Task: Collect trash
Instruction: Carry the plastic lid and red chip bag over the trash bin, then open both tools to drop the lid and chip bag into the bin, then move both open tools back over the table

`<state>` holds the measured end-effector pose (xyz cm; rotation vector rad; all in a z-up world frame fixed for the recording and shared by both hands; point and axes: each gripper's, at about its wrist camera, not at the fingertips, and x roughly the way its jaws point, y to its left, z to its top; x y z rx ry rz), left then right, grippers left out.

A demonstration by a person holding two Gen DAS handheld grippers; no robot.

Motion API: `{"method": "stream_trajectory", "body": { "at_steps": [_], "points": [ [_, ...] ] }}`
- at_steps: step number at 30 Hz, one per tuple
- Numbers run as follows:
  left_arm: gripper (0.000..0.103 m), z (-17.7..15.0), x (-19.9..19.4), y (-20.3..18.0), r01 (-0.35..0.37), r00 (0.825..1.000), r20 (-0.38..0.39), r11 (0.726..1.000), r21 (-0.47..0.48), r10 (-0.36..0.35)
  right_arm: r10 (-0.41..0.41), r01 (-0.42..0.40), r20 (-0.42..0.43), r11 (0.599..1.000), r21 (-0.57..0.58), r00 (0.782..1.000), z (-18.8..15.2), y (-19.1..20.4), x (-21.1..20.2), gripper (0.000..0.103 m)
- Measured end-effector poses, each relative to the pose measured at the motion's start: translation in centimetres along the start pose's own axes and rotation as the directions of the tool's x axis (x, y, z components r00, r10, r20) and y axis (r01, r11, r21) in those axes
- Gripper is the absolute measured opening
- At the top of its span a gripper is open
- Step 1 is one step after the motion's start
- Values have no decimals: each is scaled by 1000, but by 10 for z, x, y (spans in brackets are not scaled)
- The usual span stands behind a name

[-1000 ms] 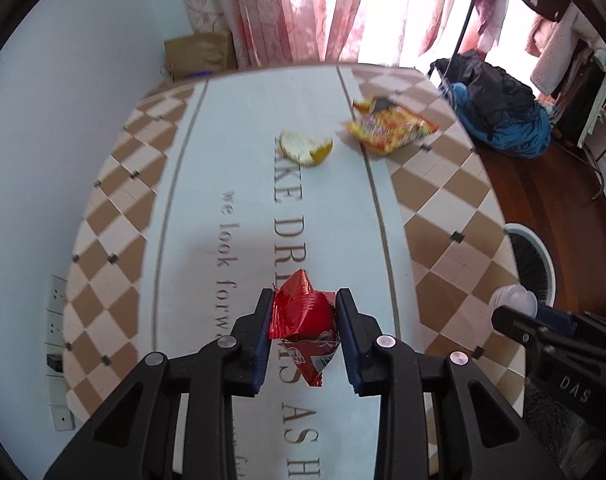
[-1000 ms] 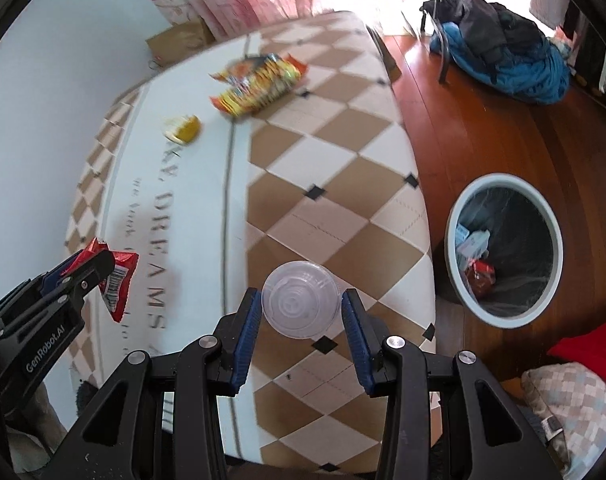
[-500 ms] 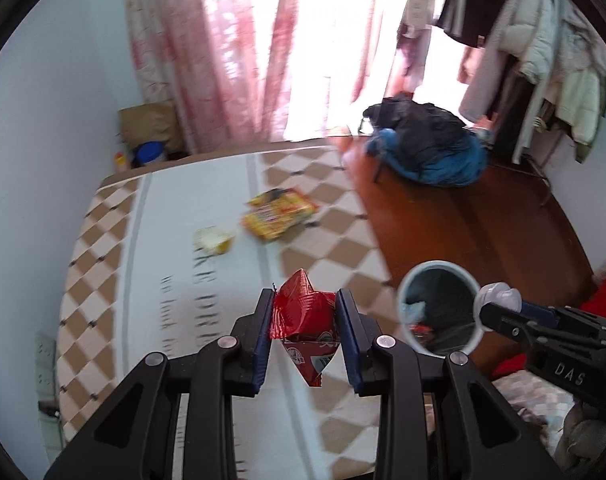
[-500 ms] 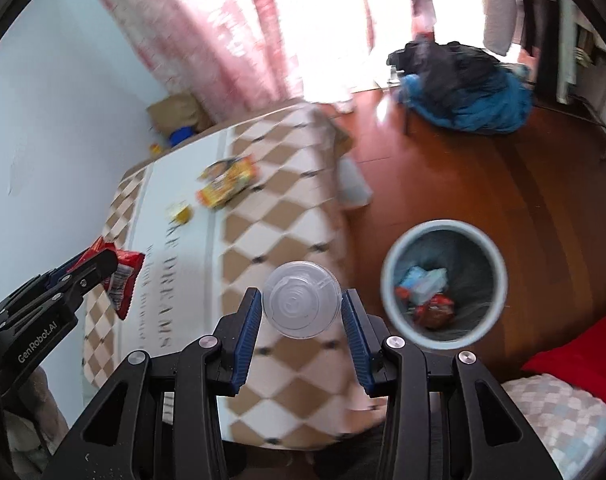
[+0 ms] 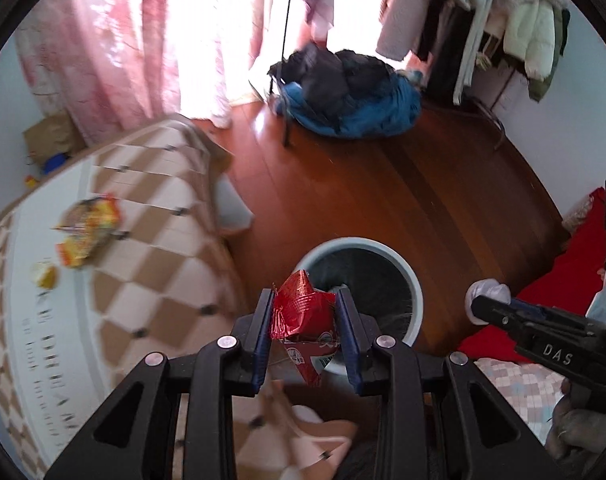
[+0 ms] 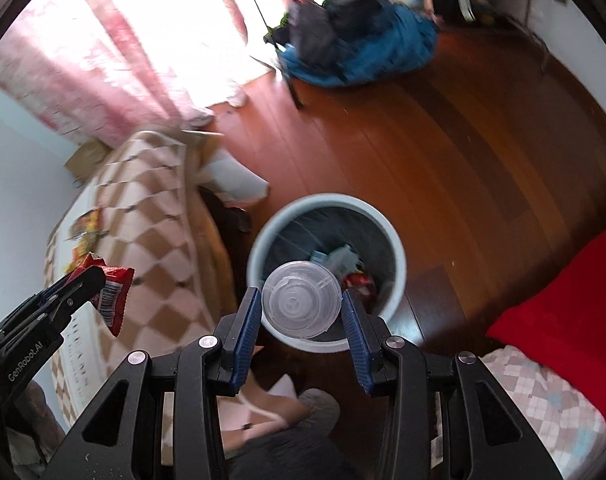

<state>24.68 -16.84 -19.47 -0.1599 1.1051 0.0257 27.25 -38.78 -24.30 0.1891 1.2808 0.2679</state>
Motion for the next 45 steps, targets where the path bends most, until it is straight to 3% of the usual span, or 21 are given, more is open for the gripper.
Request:
{"method": "stream_trajectory", "body": {
  "at_steps": [11, 21, 23, 25, 27, 28, 29, 30, 31, 36, 45],
  "points": [
    [27, 17, 110, -40, 46, 988, -146, 999, 29, -41, -4, 12, -111, 997, 78, 994, 21, -69, 94, 43],
    [36, 17, 143, -41, 52, 977, -210, 998, 29, -45, 2, 10, -160, 997, 75, 987, 29, -72, 144, 43],
    [47, 17, 146, -40, 34, 977, -213, 999, 32, -27, -2, 13, -165, 998, 65, 986, 30, -68, 151, 43],
    [74, 18, 147, -39, 19, 978, -208, 999, 35, -11, -10, 19, -161, 998, 57, 987, 31, -65, 155, 43],
    [85, 18, 146, -37, -1, 979, -202, 999, 37, 8, -14, 23, -168, 999, 50, 986, 31, -63, 157, 44],
    [85, 18, 146, -37, -13, 979, -202, 999, 38, 20, -23, 31, -170, 999, 44, 985, 31, -61, 158, 44],
    [85, 18, 145, -36, -23, 979, -203, 999, 37, 30, -31, 38, -170, 999, 37, 985, 30, -59, 157, 52],
    [89, 17, 144, -35, -33, 979, -202, 999, 34, 39, -48, 54, -169, 998, 31, 985, 29, -58, 156, 66],
    [99, 17, 143, -34, -39, 978, -202, 999, 35, 45, -60, 66, -165, 997, 28, 984, 29, -58, 154, 71],
    [101, 16, 133, -31, -63, 980, -184, 997, 49, 71, -90, 95, -145, 995, 28, 985, 30, -58, 137, 101],
    [102, 11, 94, -29, -99, 985, -136, 994, 51, 105, -166, 166, -116, 986, -7, 979, 20, -44, 94, 103]
  ]
}}
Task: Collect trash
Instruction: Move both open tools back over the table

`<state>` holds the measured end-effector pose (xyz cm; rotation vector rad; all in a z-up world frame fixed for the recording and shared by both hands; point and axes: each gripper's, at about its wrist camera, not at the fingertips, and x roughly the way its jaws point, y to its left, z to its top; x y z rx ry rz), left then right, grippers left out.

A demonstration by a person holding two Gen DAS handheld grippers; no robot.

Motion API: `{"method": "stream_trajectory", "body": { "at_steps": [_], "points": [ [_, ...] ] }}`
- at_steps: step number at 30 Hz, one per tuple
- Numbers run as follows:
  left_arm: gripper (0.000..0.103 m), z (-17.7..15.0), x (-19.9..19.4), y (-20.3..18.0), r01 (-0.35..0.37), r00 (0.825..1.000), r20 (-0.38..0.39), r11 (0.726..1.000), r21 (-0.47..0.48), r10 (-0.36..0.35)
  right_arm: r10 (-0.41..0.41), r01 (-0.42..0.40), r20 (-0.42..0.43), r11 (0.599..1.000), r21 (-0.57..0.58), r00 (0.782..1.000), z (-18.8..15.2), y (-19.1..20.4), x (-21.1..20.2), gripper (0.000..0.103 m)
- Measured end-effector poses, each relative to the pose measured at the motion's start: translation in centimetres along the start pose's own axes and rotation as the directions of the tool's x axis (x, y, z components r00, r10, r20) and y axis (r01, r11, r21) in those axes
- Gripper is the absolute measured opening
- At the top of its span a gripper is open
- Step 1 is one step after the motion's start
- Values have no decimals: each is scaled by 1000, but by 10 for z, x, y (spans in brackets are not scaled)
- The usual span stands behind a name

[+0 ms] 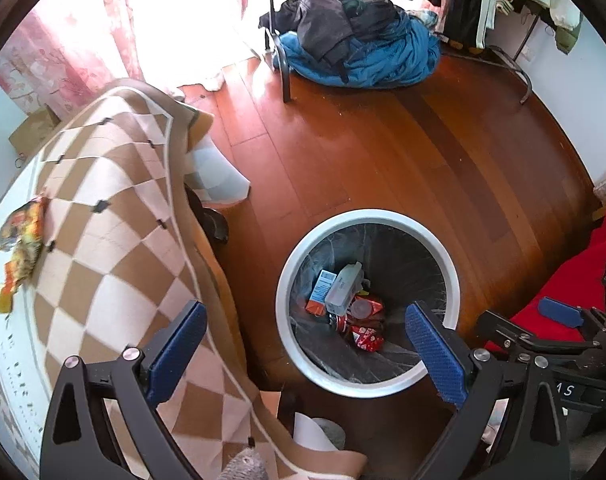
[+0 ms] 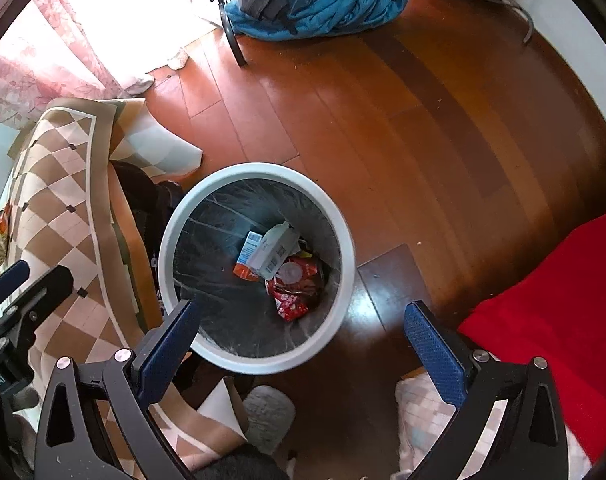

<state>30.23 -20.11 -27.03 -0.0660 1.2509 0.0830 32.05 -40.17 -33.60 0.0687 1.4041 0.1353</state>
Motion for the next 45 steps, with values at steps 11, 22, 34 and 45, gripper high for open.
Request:
{"method": "stream_trajectory", "body": {
  "at_steps": [11, 22, 34, 45],
  "points": [
    [102, -22, -87, 11, -29, 993, 115, 999, -14, 31, -18, 19, 129, 1000, -6, 991, -33, 13, -97, 103],
    [102, -42, -172, 36, 7, 971, 239, 999, -50, 5, 44, -55, 256, 998, 37, 966, -68, 33, -193, 103],
    [102, -64, -190, 194, -110, 952, 236, 940, -323, 192, 243, -214, 217, 966, -147, 945, -57, 197, -202, 103],
    [102, -118, -86, 385, -335, 929, -60, 763, -553, 364, 253, -262, -87, 957, -122, 964, 9, 392, -30, 99]
  ]
}}
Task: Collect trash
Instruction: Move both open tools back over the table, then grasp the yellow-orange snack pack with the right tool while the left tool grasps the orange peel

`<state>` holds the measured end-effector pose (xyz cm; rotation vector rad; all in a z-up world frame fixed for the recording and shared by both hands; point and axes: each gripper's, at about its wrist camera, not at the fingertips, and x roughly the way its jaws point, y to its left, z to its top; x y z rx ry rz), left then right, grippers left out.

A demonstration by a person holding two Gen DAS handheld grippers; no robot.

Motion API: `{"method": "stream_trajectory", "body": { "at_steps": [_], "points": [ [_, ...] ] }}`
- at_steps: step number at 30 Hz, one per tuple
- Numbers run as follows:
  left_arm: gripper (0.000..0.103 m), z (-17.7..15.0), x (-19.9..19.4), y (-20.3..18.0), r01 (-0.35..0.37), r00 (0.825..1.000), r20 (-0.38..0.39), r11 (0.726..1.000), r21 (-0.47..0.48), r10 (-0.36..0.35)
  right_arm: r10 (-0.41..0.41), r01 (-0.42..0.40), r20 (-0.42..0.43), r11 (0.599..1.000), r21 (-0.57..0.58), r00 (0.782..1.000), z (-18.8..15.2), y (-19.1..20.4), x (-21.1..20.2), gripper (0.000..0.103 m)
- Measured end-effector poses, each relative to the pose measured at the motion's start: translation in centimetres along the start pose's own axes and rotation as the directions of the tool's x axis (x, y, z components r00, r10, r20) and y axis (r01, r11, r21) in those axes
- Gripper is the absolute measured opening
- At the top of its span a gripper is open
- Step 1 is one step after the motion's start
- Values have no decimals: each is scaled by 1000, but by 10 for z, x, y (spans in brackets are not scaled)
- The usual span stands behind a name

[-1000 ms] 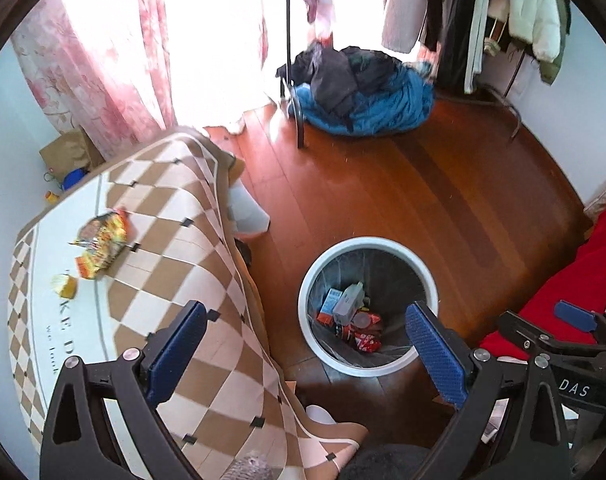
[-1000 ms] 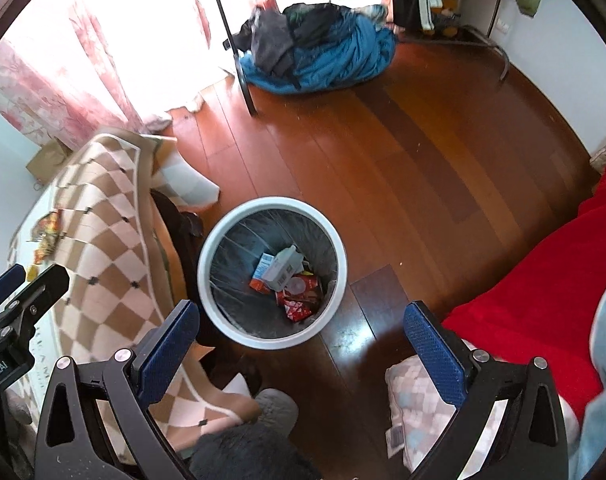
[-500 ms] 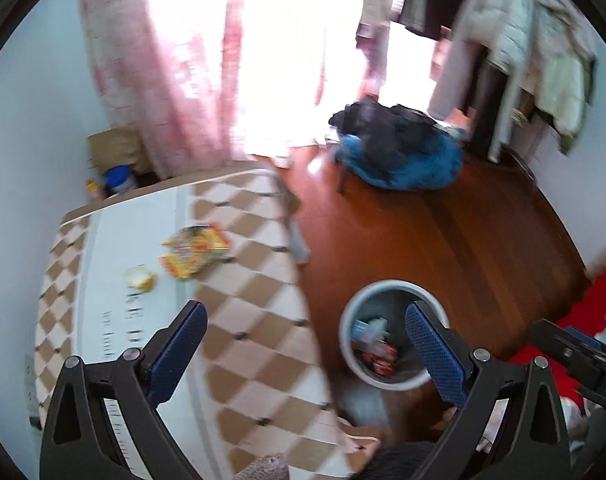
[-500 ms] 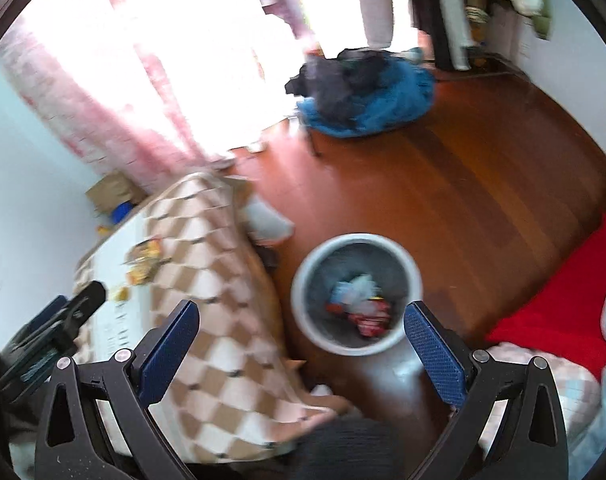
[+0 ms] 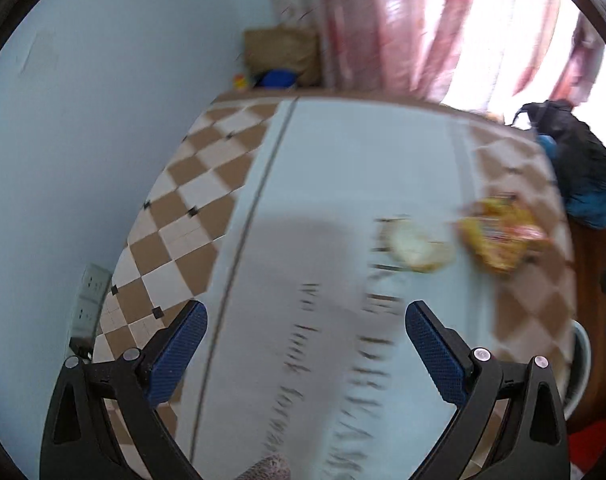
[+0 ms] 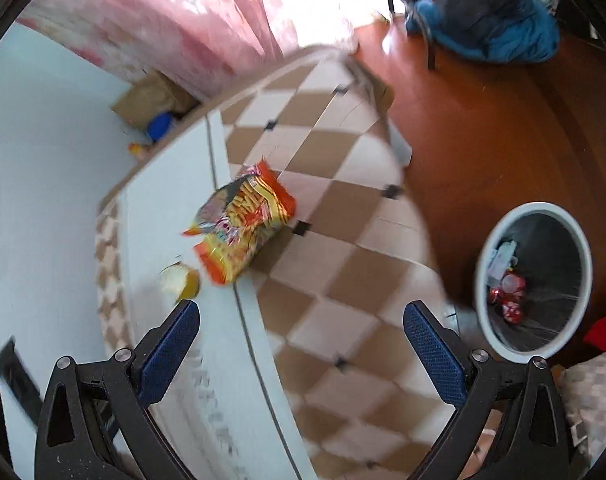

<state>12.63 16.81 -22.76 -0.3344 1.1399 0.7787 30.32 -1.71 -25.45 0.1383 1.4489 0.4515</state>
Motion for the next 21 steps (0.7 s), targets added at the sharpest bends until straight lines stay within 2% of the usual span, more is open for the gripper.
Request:
{"method": "stream_trajectory", "body": {
  "at_steps": [3, 6, 8, 10, 12, 14, 16, 20, 21],
  "points": [
    [102, 3, 29, 10, -26, 999, -38, 1000, 0, 26, -21, 22, -28, 999, 47, 999, 18, 9, 41, 84],
    [102, 2, 42, 15, -7, 998, -59, 1000, -7, 6, -14, 18, -41, 996, 83, 999, 32, 15, 68, 81],
    [102, 1, 43, 16, 15, 998, -66, 1000, -15, -16, -23, 24, -19, 997, 79, 1000, 38, 24, 75, 79],
    [102, 3, 44, 15, 55, 996, -71, 998, -33, -57, -8, 7, 5, 999, 34, 1000, 42, 39, 78, 68],
    [101, 8, 41, 12, 95, 993, -71, 994, -52, -98, -49, 49, 7, 999, -21, 999, 44, 53, 85, 40],
    [101, 12, 36, 2, 133, 989, -57, 990, -42, -135, -80, 81, 13, 993, -90, 997, 43, 65, 89, 30],
    [101, 16, 32, -14, 159, 987, -40, 987, 17, -158, -101, 105, 36, 984, -143, 994, 41, 71, 88, 24],
    [100, 14, 22, -45, 131, 989, 40, 976, 172, -140, -129, 142, 90, 976, -168, 988, 44, 58, 70, 22],
    [94, 12, 19, -53, 126, 988, 58, 970, 207, -141, -132, 147, 98, 975, -166, 986, 45, 52, 66, 21]
  ]
}}
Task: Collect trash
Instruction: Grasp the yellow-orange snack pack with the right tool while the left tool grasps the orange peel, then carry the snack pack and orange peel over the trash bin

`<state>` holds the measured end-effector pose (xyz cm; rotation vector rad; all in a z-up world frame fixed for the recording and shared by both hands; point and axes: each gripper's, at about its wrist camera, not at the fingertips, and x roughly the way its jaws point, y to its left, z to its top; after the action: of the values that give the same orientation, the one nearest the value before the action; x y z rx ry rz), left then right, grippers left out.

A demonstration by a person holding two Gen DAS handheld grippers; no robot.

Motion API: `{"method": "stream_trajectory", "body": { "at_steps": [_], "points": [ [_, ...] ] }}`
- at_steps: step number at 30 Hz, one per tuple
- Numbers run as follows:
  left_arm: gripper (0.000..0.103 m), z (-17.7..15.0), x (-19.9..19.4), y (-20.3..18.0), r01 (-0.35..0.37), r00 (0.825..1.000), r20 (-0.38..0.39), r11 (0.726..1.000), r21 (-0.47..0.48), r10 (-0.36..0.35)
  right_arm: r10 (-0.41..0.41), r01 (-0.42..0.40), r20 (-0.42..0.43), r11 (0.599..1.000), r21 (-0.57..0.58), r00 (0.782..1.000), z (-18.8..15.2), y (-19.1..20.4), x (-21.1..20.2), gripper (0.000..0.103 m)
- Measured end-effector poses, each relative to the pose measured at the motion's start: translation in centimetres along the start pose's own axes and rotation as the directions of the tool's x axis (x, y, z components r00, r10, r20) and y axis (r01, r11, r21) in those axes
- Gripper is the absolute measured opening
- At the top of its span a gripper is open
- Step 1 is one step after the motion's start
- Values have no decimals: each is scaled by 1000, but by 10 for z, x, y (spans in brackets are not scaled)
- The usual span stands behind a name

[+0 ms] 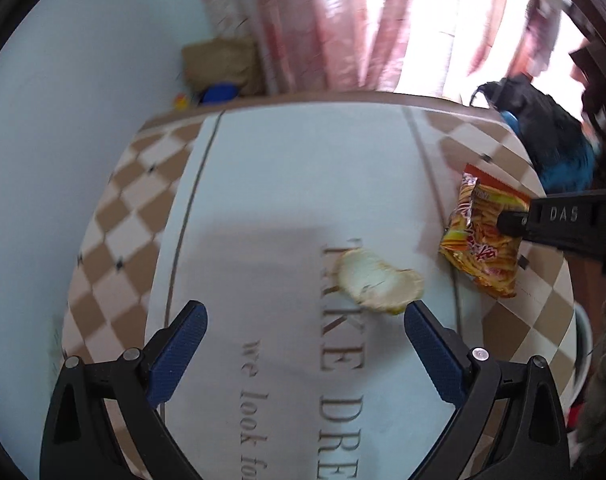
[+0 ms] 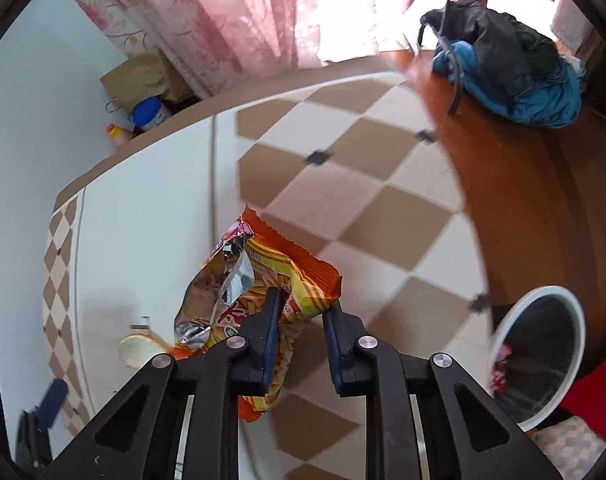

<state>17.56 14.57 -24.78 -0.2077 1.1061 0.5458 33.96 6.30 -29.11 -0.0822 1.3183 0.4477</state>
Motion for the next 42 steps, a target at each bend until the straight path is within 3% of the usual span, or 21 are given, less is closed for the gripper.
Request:
{"method": "stream_trajectory", "body": {
  "at_steps": [1, 3, 11, 12, 20, 29, 36, 42],
  "points": [
    [75, 0, 0, -8, 2, 1000, 11, 999, 34, -2, -1, 1, 2, 1000, 4, 1000, 1, -6, -2, 21],
    [57, 4, 6, -19, 5, 1000, 7, 996, 94, -5, -10, 10, 1, 1000, 15, 1000, 1, -20, -7, 21],
    [21, 9, 30, -48, 53, 998, -40, 976, 210, -46, -11, 11, -12, 999, 35, 1000, -5, -45, -11, 21],
    [11, 8, 31, -48, 54, 998, -44, 976, 211, -46, -8, 8, -13, 999, 35, 1000, -6, -45, -12, 21],
    [8, 4, 12, -39, 61, 998, -15, 984, 169, -59, 42, -42, 8, 999, 12, 999, -24, -46, -33, 20],
    [7, -6, -49, -28, 79, 994, 69, 991, 111, -87, 116, -117, 66, 993, 13, 991, -55, -55, -86, 19],
    [7, -11, -119, -44, 98, 979, 162, 986, 138, -120, 170, -177, 147, 983, 36, 974, -75, -93, -153, 19],
    [7, -11, -175, -92, 176, 952, 214, 964, 197, -218, 162, -186, 227, 979, 86, 960, -94, -158, -216, 19]
  ]
}}
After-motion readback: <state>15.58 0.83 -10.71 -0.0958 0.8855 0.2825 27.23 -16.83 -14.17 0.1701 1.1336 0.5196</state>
